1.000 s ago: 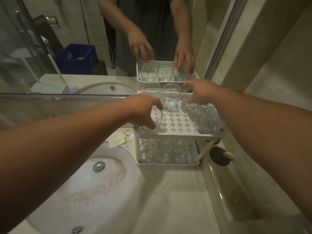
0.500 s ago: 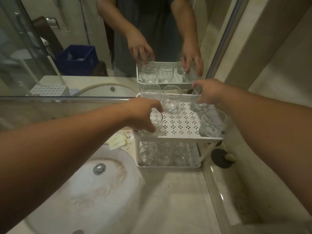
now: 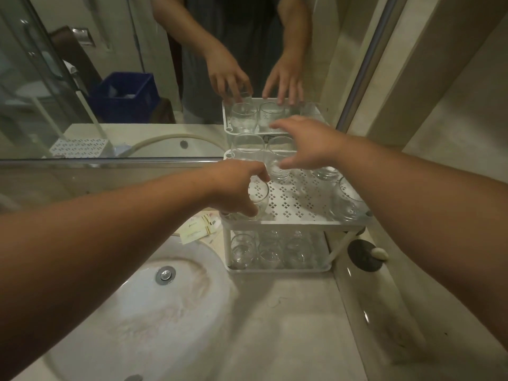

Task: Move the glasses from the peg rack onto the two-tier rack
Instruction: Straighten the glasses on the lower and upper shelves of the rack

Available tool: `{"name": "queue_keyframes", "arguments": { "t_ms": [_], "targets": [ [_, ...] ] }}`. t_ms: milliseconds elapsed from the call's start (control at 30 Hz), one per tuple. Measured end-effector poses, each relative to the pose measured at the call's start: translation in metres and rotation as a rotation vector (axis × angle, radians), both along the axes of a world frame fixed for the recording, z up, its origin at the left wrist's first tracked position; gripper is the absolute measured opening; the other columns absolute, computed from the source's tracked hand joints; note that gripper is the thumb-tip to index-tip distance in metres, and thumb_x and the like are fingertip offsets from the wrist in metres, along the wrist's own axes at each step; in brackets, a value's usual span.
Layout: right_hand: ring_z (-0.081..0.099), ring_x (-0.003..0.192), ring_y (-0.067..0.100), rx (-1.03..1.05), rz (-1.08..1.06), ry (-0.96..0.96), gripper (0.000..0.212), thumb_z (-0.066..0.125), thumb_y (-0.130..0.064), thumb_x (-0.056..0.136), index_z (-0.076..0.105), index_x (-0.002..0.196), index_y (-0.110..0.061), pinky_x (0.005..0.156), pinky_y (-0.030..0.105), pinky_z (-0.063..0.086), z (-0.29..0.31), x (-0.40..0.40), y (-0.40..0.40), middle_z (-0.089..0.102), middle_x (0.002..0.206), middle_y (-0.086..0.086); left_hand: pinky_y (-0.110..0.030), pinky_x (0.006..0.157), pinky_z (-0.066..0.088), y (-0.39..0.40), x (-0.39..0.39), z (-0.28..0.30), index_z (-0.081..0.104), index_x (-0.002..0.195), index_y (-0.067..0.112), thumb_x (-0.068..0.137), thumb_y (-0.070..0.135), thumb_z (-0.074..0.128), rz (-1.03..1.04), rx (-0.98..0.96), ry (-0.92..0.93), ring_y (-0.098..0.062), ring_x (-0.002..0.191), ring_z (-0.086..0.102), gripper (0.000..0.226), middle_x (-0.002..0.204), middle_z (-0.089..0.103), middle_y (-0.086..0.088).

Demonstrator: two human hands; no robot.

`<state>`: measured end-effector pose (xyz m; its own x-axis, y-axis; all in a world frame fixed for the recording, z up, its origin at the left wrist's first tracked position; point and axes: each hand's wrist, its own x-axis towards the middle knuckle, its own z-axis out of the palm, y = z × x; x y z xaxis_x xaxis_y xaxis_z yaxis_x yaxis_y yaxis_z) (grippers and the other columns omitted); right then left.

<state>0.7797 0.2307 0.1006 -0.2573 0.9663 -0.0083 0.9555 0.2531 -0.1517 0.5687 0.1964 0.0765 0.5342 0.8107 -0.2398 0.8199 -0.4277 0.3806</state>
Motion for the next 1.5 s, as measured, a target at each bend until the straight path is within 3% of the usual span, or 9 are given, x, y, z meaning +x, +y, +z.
{"name": "queue_keyframes", "arguments": {
  "t_ms": [133,233,333,600,800,933,1300,1400,1500],
  "targets": [
    [0.043,0.135,0.024,0.005,-0.024,-0.010,0.094,0.081,-0.043,0.076,0.030,0.152,-0.023,0.105,0.034,0.038,-0.004,-0.027,0.005,0.042,0.151,0.002,-0.031,0.073,0.059,-0.003,-0.001,0.000,0.046,0.135,0.043,0.076,0.030,0.082,0.001,0.011,-0.006,-0.015,0.088,0.068,0.070,0.124,0.060,0.005],
    [0.050,0.127,0.027,0.009,-0.116,-0.029,0.084,0.081,-0.039,0.077,0.038,0.147,-0.018,0.098,0.035,0.044,-0.007,-0.031,0.009,0.051,0.143,0.006,-0.024,0.067,0.054,-0.005,-0.001,-0.001,0.046,0.136,0.042,0.077,0.027,0.081,0.004,0.013,-0.025,-0.011,0.088,0.065,0.070,0.126,0.059,0.005],
    [0.055,0.118,0.027,-0.002,-0.176,-0.054,0.074,0.079,-0.040,0.079,0.047,0.140,-0.013,0.093,0.036,0.048,-0.010,-0.031,0.013,0.056,0.134,0.008,-0.027,0.070,0.057,-0.006,-0.002,-0.001,0.045,0.136,0.042,0.078,0.026,0.081,0.008,0.008,-0.028,-0.013,0.088,0.066,0.070,0.124,0.062,0.002],
    [0.057,0.115,0.026,-0.026,-0.175,-0.105,0.068,0.077,-0.040,0.081,0.051,0.139,-0.015,0.086,0.032,0.047,-0.011,-0.030,0.012,0.058,0.133,0.008,-0.033,0.074,0.060,-0.006,0.000,-0.002,0.044,0.136,0.043,0.077,0.025,0.082,0.013,-0.003,-0.020,-0.017,0.089,0.067,0.072,0.122,0.063,0.000],
    [0.055,0.120,0.027,-0.077,-0.164,-0.145,0.073,0.076,-0.039,0.082,0.045,0.144,-0.016,0.092,0.033,0.045,-0.007,-0.023,0.001,0.055,0.137,0.007,-0.040,0.079,0.062,-0.005,0.000,-0.004,0.042,0.136,0.044,0.077,0.026,0.082,0.014,-0.010,-0.008,-0.020,0.093,0.069,0.073,0.121,0.064,0.000],
    [0.058,0.108,0.022,-0.102,-0.157,-0.133,0.071,0.077,-0.037,0.082,0.046,0.143,-0.017,0.080,0.028,0.041,-0.005,-0.018,-0.010,0.056,0.135,0.005,-0.038,0.077,0.061,-0.005,0.000,-0.005,0.042,0.136,0.043,0.076,0.026,0.082,0.010,-0.005,-0.009,-0.019,0.092,0.068,0.074,0.123,0.062,0.001],
    [0.056,0.115,0.023,-0.145,-0.138,-0.166,0.072,0.078,-0.035,0.080,0.046,0.142,-0.019,0.079,0.028,0.040,-0.003,-0.008,-0.034,0.053,0.139,0.003,-0.035,0.075,0.062,-0.003,-0.001,-0.004,0.040,0.139,0.041,0.078,0.026,0.083,-0.006,-0.042,-0.009,-0.020,0.091,0.070,0.076,0.132,0.058,-0.004],
    [0.055,0.118,0.024,-0.147,-0.138,-0.159,0.073,0.078,-0.035,0.080,0.045,0.143,-0.019,0.083,0.028,0.041,-0.004,-0.006,-0.038,0.052,0.140,0.003,-0.026,0.077,0.056,0.002,-0.001,-0.001,0.039,0.140,0.045,0.077,0.040,0.083,-0.028,-0.023,0.019,-0.022,0.097,0.069,0.077,0.144,0.044,-0.005],
    [0.056,0.115,0.023,-0.141,-0.143,-0.143,0.073,0.078,-0.035,0.080,0.045,0.143,-0.020,0.084,0.028,0.043,-0.005,-0.005,-0.041,0.052,0.140,0.003,-0.029,0.088,0.036,0.011,-0.006,0.007,0.039,0.143,0.046,0.074,0.064,0.074,-0.016,-0.025,-0.046,-0.026,0.124,0.055,0.079,0.155,0.035,-0.003]
  ]
}}
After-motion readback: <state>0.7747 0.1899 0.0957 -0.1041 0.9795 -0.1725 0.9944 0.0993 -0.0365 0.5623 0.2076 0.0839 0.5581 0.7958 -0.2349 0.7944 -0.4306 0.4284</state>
